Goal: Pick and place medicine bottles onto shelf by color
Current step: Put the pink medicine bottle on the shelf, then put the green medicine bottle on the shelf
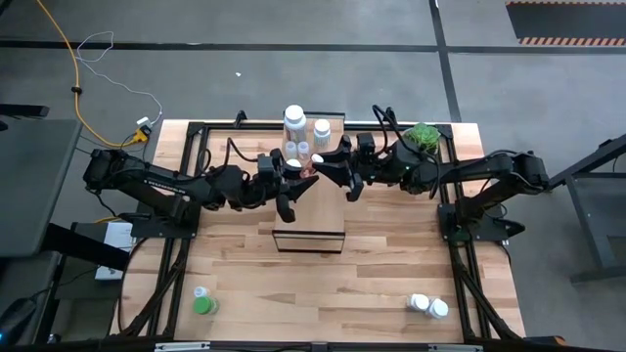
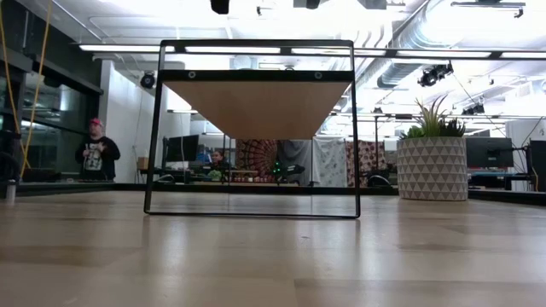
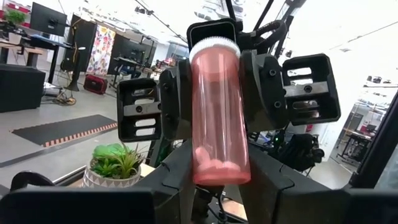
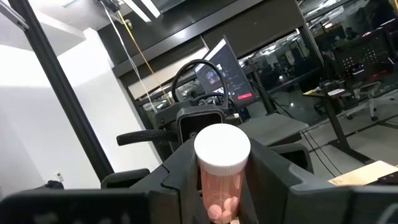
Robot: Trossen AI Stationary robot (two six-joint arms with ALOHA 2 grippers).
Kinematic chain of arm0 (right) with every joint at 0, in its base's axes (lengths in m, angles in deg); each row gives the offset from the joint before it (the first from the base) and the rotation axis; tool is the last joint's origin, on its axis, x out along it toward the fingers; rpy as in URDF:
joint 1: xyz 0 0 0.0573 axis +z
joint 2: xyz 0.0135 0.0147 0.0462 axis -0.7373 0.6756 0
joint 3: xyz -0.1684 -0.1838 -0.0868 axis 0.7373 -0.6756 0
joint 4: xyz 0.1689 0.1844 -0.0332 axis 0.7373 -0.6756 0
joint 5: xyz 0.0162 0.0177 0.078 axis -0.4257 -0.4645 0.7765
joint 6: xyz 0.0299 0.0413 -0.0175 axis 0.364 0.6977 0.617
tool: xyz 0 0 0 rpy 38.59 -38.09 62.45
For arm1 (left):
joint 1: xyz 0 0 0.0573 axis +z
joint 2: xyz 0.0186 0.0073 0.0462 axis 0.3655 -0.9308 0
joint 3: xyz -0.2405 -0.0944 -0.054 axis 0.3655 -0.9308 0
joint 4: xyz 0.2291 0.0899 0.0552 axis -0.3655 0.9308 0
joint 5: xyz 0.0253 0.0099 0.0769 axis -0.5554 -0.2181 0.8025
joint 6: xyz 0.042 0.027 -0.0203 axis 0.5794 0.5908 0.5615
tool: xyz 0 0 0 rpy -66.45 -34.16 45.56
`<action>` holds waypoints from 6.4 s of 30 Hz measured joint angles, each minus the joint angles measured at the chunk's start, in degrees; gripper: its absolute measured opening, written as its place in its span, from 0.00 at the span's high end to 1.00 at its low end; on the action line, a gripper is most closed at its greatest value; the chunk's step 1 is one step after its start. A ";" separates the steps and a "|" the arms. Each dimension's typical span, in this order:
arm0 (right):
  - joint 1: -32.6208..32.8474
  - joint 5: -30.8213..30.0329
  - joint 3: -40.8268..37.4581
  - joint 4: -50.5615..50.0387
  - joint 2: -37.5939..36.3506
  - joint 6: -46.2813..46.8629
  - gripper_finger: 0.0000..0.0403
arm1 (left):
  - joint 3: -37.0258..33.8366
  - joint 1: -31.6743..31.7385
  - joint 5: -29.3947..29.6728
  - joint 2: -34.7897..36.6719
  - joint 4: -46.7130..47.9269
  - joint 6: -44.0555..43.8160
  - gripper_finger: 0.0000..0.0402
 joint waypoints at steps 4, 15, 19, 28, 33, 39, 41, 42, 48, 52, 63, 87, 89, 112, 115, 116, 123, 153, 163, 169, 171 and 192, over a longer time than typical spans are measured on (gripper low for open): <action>0.01 0.12 0.00 0.54 -0.02 0.42 0.74 | 0.00 0.00 -0.25 0.02 0.56 -0.45 0.70; -0.41 0.24 0.02 -4.49 -4.57 -3.55 0.74 | 0.00 -0.06 -6.32 8.20 19.43 -2.33 0.43; -1.35 0.20 0.02 -12.20 -6.71 -5.44 0.74 | -0.02 -1.17 -8.84 15.00 29.63 -3.58 0.40; -1.36 -3.37 0.00 -28.92 -3.00 -14.60 0.74 | -0.50 -8.14 1.72 29.18 38.37 -1.17 0.43; -3.33 -6.19 0.00 -27.68 3.28 -19.07 0.74 | -2.23 -11.32 8.24 32.46 36.36 0.13 0.44; -6.98 -6.08 0.00 -22.31 9.87 -19.53 0.74 | -2.36 -12.48 10.36 32.74 36.12 0.13 0.44; -8.25 -6.06 0.00 -21.67 11.07 -19.59 0.74 | -2.36 -12.48 10.49 32.74 36.12 0.13 0.44; -8.83 -6.20 0.00 -21.71 11.44 -20.02 0.74 | -2.36 -12.48 10.55 32.74 36.12 0.12 0.44; -10.42 -9.97 0.00 -22.92 11.51 -22.65 0.74 | -2.36 -12.46 11.00 32.72 36.11 0.59 0.44; -10.85 -9.98 0.00 -25.15 11.30 -22.91 0.74 | -2.36 -12.41 11.81 32.72 36.09 2.02 0.45; -10.86 -14.52 0.00 -26.21 11.32 -22.99 0.74 | -2.36 -12.39 12.07 32.72 36.08 3.12 0.45; -11.58 -16.70 0.00 -26.67 11.72 -17.58 0.54 | -2.36 -12.39 12.04 32.72 36.06 3.13 0.45; -11.58 -16.70 0.00 -26.66 11.68 -17.61 0.50 | -2.36 -12.39 12.04 32.72 36.06 3.13 0.45; -11.56 -11.17 0.02 -27.13 7.32 -14.96 0.88 | -2.38 -12.39 11.85 32.70 36.08 3.13 0.45; -11.54 -11.35 0.02 -24.55 8.62 -14.41 0.96 | -2.38 -12.39 11.85 32.70 36.10 3.13 0.45; -11.54 -12.01 0.02 -23.96 8.83 -13.64 0.95 | -2.38 -12.39 11.85 32.70 36.10 3.13 0.45; -12.09 -14.45 0.02 -25.19 9.01 -14.36 0.99 | -2.38 -12.39 11.89 32.70 36.10 3.13 0.45; -12.33 -12.99 0.13 -30.19 8.92 -15.02 1.00 | -2.38 -12.40 12.05 32.70 36.11 3.13 0.45; -12.83 -12.74 -0.09 -27.73 6.82 -16.53 1.00 | -2.38 -12.40 12.05 32.70 36.10 3.13 0.44; -13.14 -10.87 -0.09 -27.93 0.21 -16.51 1.00 | -2.38 -12.39 12.05 32.70 36.12 3.13 0.44; -13.06 -6.76 -0.09 -29.53 -2.99 -16.31 1.00 | -2.38 -12.39 11.71 32.70 36.12 3.13 0.44; 7.57 -3.70 -0.02 -51.51 -25.20 -11.97 1.00 | -2.38 -12.40 8.83 31.77 36.15 3.13 0.44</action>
